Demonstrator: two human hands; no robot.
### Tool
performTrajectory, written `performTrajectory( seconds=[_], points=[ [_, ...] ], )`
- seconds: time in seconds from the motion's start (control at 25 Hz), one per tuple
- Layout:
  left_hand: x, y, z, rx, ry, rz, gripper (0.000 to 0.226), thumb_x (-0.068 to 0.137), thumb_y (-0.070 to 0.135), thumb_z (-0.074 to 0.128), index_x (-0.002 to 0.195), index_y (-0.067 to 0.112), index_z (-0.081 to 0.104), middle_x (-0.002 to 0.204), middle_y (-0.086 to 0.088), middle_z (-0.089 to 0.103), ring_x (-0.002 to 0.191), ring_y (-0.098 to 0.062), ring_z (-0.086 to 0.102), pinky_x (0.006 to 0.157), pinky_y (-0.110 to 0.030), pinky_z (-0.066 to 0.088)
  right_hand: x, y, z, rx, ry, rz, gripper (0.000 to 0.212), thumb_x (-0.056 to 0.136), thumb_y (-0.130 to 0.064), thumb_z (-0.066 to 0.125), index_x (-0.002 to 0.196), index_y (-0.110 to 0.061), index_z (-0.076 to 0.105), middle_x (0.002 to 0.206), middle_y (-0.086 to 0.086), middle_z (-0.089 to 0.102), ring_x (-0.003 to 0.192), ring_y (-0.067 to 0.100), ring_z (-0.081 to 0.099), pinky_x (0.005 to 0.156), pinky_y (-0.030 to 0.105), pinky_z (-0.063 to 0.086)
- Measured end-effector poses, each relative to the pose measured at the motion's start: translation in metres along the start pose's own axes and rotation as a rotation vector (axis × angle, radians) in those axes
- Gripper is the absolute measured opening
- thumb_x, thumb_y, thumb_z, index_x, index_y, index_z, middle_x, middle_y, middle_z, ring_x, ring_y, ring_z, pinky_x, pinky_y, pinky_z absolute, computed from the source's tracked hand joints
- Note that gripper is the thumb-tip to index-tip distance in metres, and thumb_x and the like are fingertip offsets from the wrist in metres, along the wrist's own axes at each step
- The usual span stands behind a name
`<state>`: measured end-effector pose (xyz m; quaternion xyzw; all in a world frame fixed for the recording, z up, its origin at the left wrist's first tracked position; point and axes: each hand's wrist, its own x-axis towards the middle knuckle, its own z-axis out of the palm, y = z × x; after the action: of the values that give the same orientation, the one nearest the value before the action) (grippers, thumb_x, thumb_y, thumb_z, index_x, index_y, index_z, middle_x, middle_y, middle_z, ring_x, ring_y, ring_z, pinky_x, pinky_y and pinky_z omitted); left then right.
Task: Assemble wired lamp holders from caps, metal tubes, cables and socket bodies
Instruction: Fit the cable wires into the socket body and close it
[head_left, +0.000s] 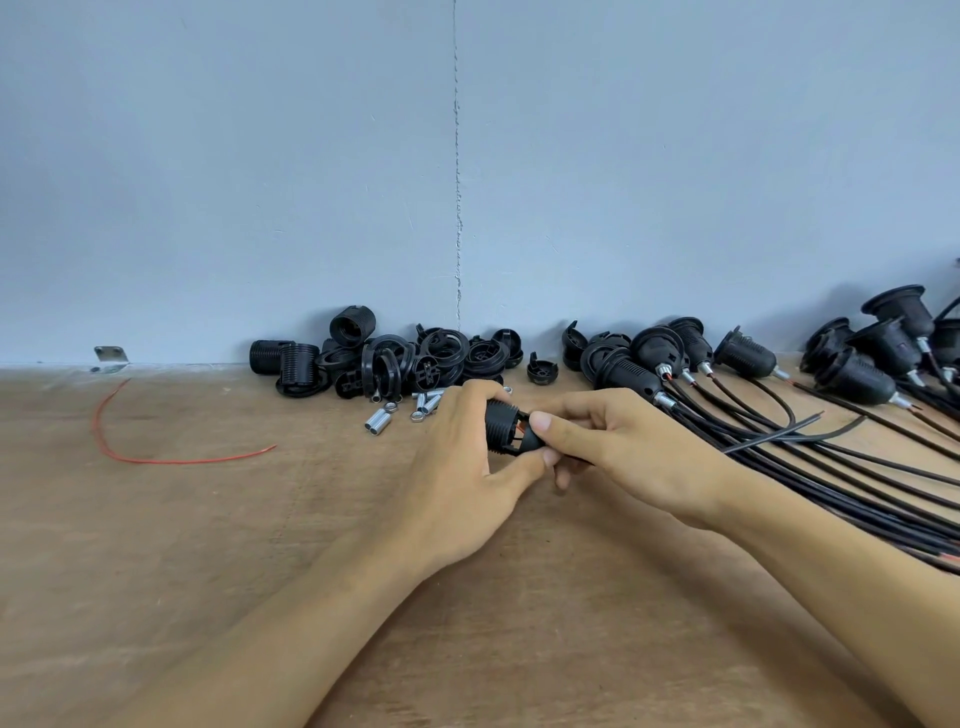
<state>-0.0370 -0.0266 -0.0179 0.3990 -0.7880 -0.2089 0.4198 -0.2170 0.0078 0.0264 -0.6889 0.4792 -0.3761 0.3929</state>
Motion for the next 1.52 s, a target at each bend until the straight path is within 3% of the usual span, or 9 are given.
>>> performTrajectory(
  seconds=[0.16, 0.36, 0.56, 0.72, 0.8, 0.96, 1.16, 1.36, 1.52],
  points=[
    [0.0, -0.003, 0.002, 0.004, -0.02, -0.001, 0.046, 0.082, 0.054, 0.067, 0.117, 0.033, 0.047, 0.11, 0.012, 0.05, 0.104, 0.005, 0.046, 0.08, -0.004, 0.031, -0.002, -0.001, 0.002, -0.049, 0.009, -0.024, 0.032, 0.101, -0.035, 0.056, 0.077, -0.047, 0.073, 0.078, -0.003, 0.069, 0.069, 0.014, 0.065, 0.085, 0.032, 0.051],
    [0.001, -0.007, 0.005, 0.023, -0.045, -0.007, 0.051, 0.082, 0.061, 0.061, 0.121, 0.033, 0.046, 0.113, 0.011, 0.048, 0.105, 0.003, 0.046, 0.082, -0.018, 0.037, 0.0, 0.006, 0.004, -0.046, 0.058, -0.005, 0.02, 0.101, -0.037, 0.057, 0.09, -0.035, 0.074, 0.08, -0.001, 0.073, 0.067, 0.013, 0.067, 0.089, 0.04, 0.052],
    [0.002, -0.008, 0.004, 0.052, -0.028, -0.002, 0.05, 0.086, 0.052, 0.068, 0.127, 0.032, 0.047, 0.115, 0.013, 0.05, 0.108, 0.005, 0.045, 0.084, -0.018, 0.037, 0.0, 0.008, 0.005, -0.036, 0.071, -0.017, 0.024, 0.101, -0.037, 0.057, 0.085, -0.041, 0.074, 0.08, -0.003, 0.073, 0.066, 0.013, 0.067, 0.087, 0.033, 0.051],
    [0.003, -0.001, 0.001, 0.021, 0.092, -0.061, 0.078, 0.066, 0.068, 0.071, 0.132, 0.037, 0.044, 0.11, 0.022, 0.055, 0.109, 0.011, 0.047, 0.085, -0.003, 0.034, 0.001, 0.01, 0.005, -0.002, 0.074, -0.016, 0.016, 0.1, -0.032, 0.058, 0.096, -0.028, 0.073, 0.077, -0.002, 0.07, 0.066, 0.015, 0.066, 0.077, 0.022, 0.052],
    [0.005, 0.002, -0.002, -0.007, 0.116, -0.121, 0.086, 0.052, 0.075, 0.068, 0.126, 0.037, 0.048, 0.104, 0.022, 0.058, 0.101, 0.009, 0.053, 0.078, -0.004, 0.037, 0.002, 0.011, 0.004, 0.021, 0.08, -0.009, 0.016, 0.099, -0.03, 0.059, 0.1, -0.023, 0.073, 0.076, -0.001, 0.069, 0.066, 0.016, 0.065, 0.075, 0.021, 0.051],
    [0.007, 0.005, -0.005, -0.097, 0.13, -0.114, 0.066, 0.043, 0.07, 0.081, 0.092, 0.04, 0.048, 0.082, 0.013, 0.063, 0.077, -0.002, 0.057, 0.065, -0.015, 0.045, 0.001, 0.01, 0.004, 0.039, 0.053, -0.002, 0.018, 0.098, -0.031, 0.06, 0.102, -0.02, 0.074, 0.075, 0.004, 0.07, 0.067, 0.016, 0.066, 0.075, 0.02, 0.051],
    [0.006, 0.002, -0.003, -0.085, 0.098, -0.118, 0.068, 0.041, 0.069, 0.083, 0.088, 0.039, 0.044, 0.076, 0.011, 0.062, 0.069, 0.0, 0.056, 0.061, -0.012, 0.043, -0.002, 0.004, 0.007, 0.059, 0.02, -0.017, 0.024, 0.099, -0.027, 0.06, 0.084, -0.034, 0.076, 0.065, -0.005, 0.067, 0.064, 0.012, 0.063, 0.07, 0.014, 0.05],
    [0.006, 0.001, -0.002, -0.11, 0.085, -0.101, 0.056, 0.052, 0.062, 0.081, 0.086, 0.043, 0.041, 0.076, 0.01, 0.062, 0.068, 0.0, 0.055, 0.06, -0.012, 0.042, -0.003, 0.005, 0.007, 0.096, 0.037, -0.003, 0.016, 0.098, -0.025, 0.06, 0.091, -0.021, 0.073, 0.072, 0.003, 0.066, 0.065, 0.017, 0.062, 0.071, 0.02, 0.052],
    [0.003, 0.002, -0.005, -0.121, 0.042, -0.056, 0.052, 0.061, 0.06, 0.078, 0.091, 0.037, 0.042, 0.078, 0.011, 0.057, 0.071, 0.002, 0.053, 0.064, -0.01, 0.04, -0.003, 0.004, 0.006, 0.099, 0.009, -0.006, 0.021, 0.098, -0.026, 0.059, 0.082, -0.026, 0.074, 0.076, 0.006, 0.066, 0.067, 0.02, 0.063, 0.075, 0.025, 0.053]
  ],
)
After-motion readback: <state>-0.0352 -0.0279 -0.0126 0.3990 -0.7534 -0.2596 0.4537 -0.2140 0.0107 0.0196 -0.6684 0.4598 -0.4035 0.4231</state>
